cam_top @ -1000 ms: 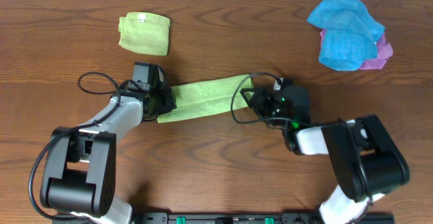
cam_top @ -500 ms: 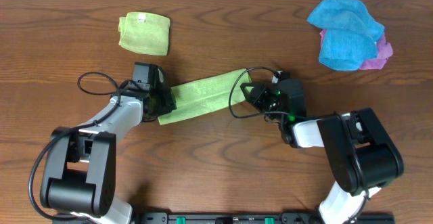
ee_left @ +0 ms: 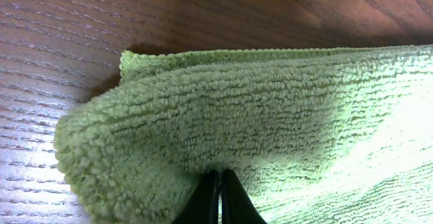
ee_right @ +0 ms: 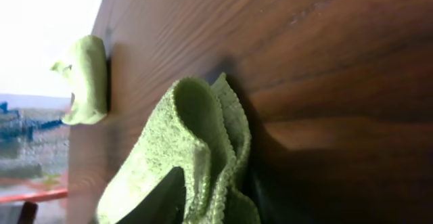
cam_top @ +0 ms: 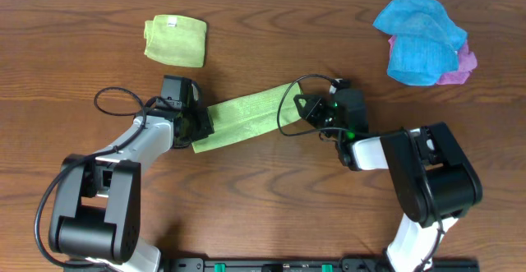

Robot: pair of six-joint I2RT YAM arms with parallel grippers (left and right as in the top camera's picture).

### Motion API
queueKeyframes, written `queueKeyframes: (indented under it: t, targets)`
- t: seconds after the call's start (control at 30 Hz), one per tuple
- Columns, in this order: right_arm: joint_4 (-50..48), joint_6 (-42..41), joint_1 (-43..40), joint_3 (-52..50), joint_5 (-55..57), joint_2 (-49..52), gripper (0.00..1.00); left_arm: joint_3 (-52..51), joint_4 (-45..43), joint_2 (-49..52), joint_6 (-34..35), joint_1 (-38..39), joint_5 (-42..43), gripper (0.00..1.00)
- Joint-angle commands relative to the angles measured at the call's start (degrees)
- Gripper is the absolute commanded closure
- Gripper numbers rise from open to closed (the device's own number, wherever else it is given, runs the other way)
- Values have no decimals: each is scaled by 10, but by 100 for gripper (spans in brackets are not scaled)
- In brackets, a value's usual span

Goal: Fold the cloth

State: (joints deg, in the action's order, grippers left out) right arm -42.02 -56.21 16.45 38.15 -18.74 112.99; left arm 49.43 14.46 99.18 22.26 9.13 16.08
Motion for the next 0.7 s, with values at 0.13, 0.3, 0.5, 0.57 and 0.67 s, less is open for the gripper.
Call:
queueKeyframes:
  t: [0.13,0.3,0.5,0.57,0.67]
  targets:
    - [8,6,5,-3,-15,19,99,4,6,8,-4,2,-15,94]
    - [-72,23,5,-3,-71,19,99,4,5,8,-4,2,-15,94]
    - [-161,-8,4,16,-155,11,99,4,4,8,-4,2,-15,94]
    - [-163,-10,7,24,-176,6,99,4,1,8,-4,2,-15,94]
    - [-163,-15,12,35,-193,-3,99,4,-4,8,-4,2,-15,94]
